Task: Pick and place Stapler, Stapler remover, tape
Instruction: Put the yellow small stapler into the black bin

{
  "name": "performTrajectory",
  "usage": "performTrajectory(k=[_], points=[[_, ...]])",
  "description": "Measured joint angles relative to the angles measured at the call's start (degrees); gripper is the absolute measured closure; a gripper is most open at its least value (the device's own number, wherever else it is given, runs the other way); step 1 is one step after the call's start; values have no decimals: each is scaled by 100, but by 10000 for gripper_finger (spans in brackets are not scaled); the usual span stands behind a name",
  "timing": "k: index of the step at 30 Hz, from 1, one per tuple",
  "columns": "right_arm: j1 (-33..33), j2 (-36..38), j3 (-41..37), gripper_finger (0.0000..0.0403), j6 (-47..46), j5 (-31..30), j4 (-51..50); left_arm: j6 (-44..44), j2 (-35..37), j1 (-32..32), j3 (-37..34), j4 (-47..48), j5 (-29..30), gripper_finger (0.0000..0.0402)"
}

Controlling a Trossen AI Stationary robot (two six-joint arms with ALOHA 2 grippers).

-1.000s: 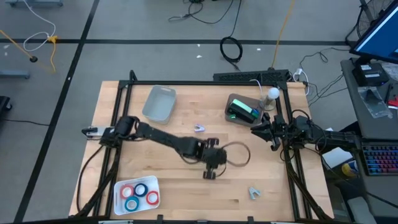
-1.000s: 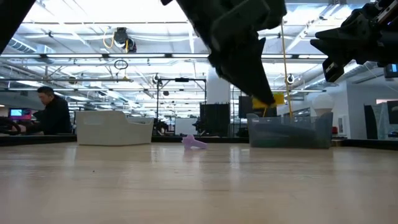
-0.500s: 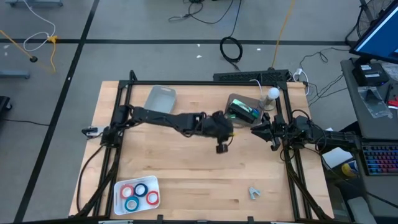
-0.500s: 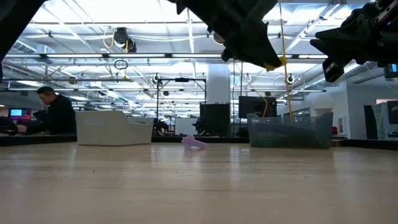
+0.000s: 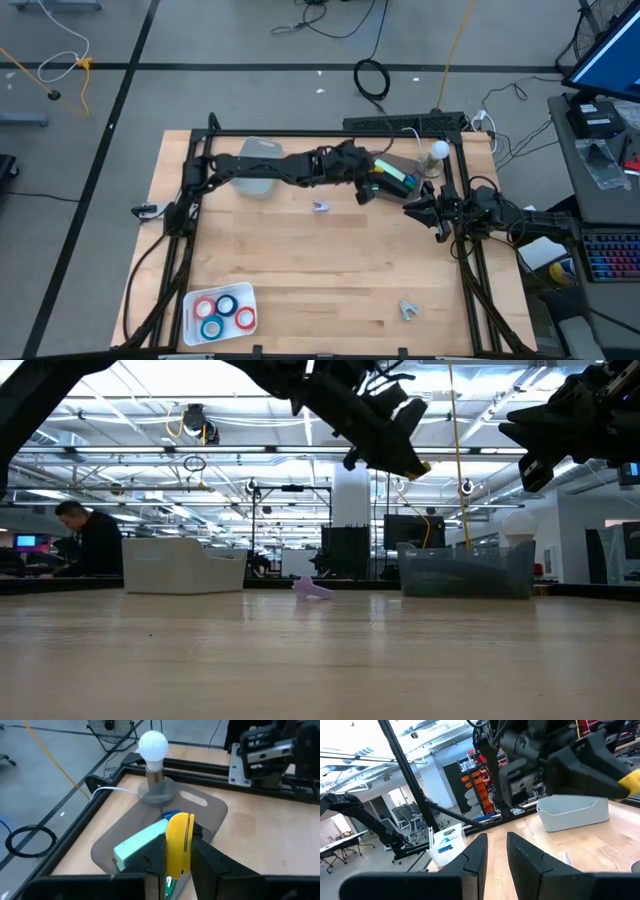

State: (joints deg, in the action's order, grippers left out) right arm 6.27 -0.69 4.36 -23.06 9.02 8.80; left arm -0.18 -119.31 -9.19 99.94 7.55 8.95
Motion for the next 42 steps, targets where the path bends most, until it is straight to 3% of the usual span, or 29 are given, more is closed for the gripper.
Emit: performTrajectory(k=[7, 14, 20, 28, 33, 42], points=[[0, -4, 0, 339, 23, -188, 343, -124, 1, -88, 0, -40, -145, 333], [0, -3, 0, 339, 707, -1735, 1191, -261, 1, 21, 0, -154, -371, 331], [2, -4, 0, 339, 903, -2542, 1352, -686, 2, 85, 0, -544, -616, 331], [0, -2, 0, 339, 858, -2543, 1368, -1191, 2, 109, 0, -869, -900, 330], [2, -2, 0, 339, 772, -2848, 1365, -1312, 2, 111, 0, -870, -905, 330], [0, -35, 0, 339, 551, -2829, 1048, -1348, 2, 107, 0, -966, -1145, 330]])
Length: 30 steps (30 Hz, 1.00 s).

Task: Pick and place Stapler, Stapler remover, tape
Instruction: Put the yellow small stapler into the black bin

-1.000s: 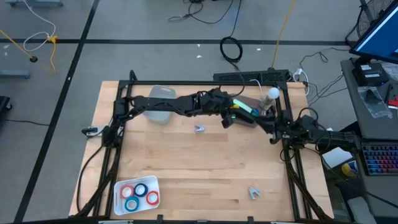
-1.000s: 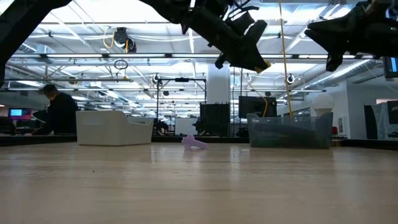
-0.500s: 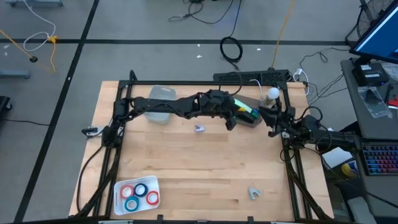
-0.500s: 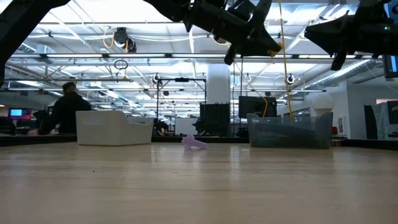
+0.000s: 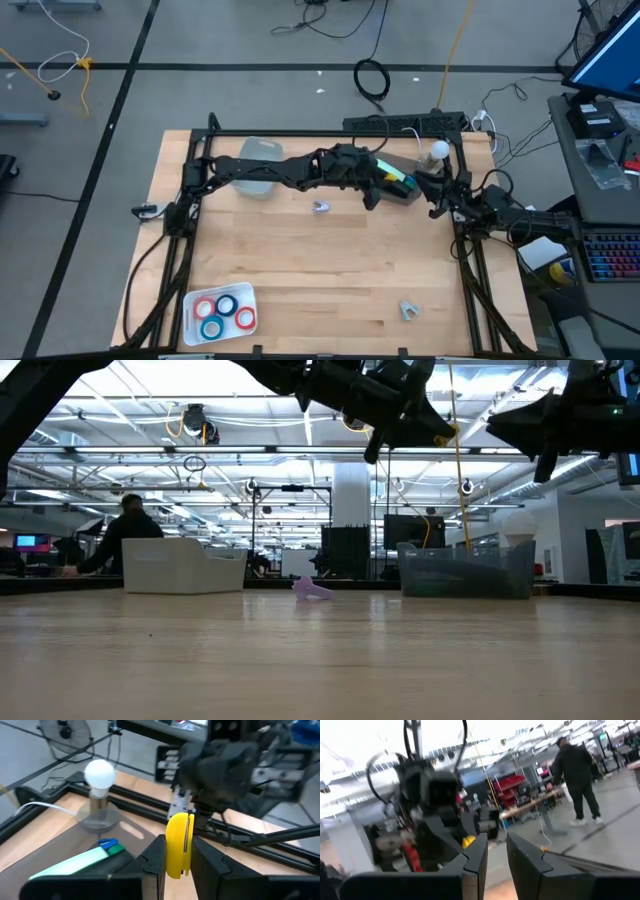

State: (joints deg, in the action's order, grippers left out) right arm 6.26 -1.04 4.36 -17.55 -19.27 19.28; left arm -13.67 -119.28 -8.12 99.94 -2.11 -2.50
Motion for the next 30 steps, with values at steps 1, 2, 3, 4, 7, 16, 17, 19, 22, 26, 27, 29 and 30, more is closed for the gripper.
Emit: performTrajectory(k=[1, 2, 3, 4, 7, 16, 17, 19, 22, 26, 27, 29, 30], points=[[0, -49, 0, 339, -3, 0, -60, 0, 0, 2, 0, -29, -59, 330], [0, -113, 0, 337, 21, 2, -101, 2, 0, 2, 0, -49, -94, 330], [0, -196, 0, 334, 59, 7, -105, 6, 0, 13, 0, -61, -136, 330], [0, -290, 0, 330, 94, 23, -72, 25, 0, 17, 0, -61, -184, 330], [0, -584, 27, 301, 202, 121, -32, 151, 0, 39, 0, -39, -210, 330], [0, -1435, 96, 197, 349, 153, 842, 194, 0, 39, 0, 26, -478, 330], [0, -1508, 100, 192, 361, 153, 985, 194, 0, 39, 0, 37, -493, 330], [0, -1649, 103, 186, 370, 156, 1169, 194, 0, 39, 0, 37, -497, 330], [0, -1784, 103, 184, 368, 237, 1314, 194, 0, 39, 0, 35, -499, 330], [0, -1928, 105, 186, 239, 306, 1374, 194, 0, 39, 0, 39, -506, 330], [0, -1961, 105, 186, 219, 305, 1407, 194, 0, 39, 0, 40, -508, 330], [0, -2033, 105, 186, 196, 307, 1492, 194, 0, 39, 0, 50, -508, 330], [0, -2072, 105, 185, 194, 308, 1542, 194, 0, 39, 0, 61, -508, 330]])
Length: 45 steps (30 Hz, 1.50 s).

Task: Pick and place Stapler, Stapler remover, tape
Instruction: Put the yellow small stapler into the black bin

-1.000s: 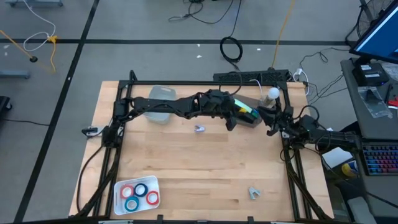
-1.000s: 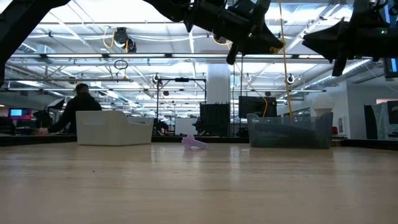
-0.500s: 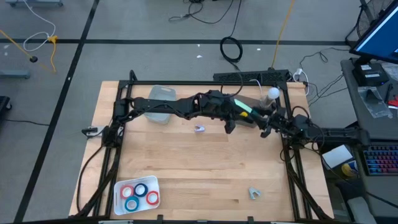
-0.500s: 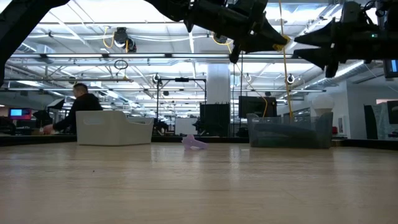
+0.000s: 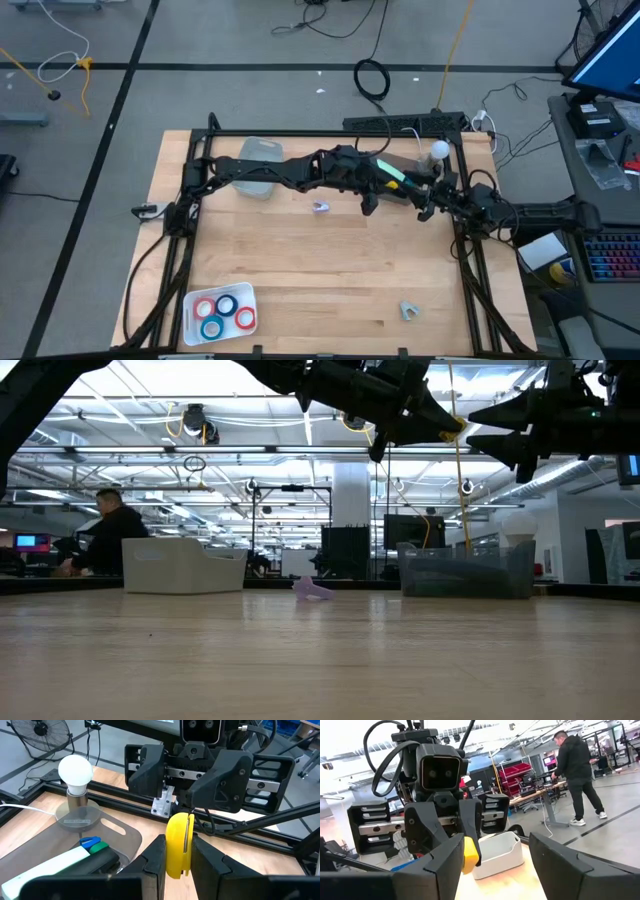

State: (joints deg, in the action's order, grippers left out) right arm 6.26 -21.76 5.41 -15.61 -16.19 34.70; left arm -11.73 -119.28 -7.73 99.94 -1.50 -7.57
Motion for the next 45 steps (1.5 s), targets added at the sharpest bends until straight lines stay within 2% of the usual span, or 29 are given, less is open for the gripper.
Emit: performTrajectory(k=[15, 31, 39, 45], points=[[0, -332, 9, 176, -11, 179, 453, -2, 0, 0, 0, 4, -166, 330], [0, -605, 79, 175, -126, 452, 449, -4, 0, -24, 0, 0, -164, 330], [4, -1089, 367, 175, 316, 421, 387, 15, 0, -24, 0, 17, -214, 330], [15, -1182, 446, 175, 441, 417, 400, -17, 0, -13, 0, 7, -354, 330]])
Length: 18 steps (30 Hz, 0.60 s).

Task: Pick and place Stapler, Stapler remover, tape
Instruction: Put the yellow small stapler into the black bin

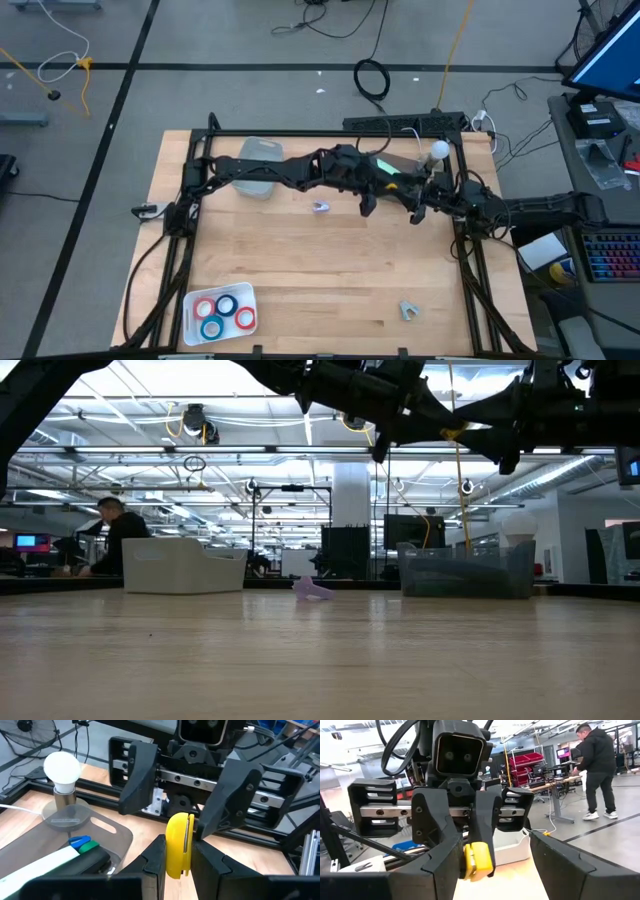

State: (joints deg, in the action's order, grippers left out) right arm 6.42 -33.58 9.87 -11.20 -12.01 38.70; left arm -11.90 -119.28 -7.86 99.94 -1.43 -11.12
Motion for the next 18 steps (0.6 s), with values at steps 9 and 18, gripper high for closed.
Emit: performTrajectory(k=[9, 18], points=[[-1, 0, 0, 208, -312, 314, -38, 17, 0, 6, 0, 2, -131, 330], [-2, 4, 0, 262, -480, 332, -78, 16, 0, 1, 0, -3, -105, 330]])
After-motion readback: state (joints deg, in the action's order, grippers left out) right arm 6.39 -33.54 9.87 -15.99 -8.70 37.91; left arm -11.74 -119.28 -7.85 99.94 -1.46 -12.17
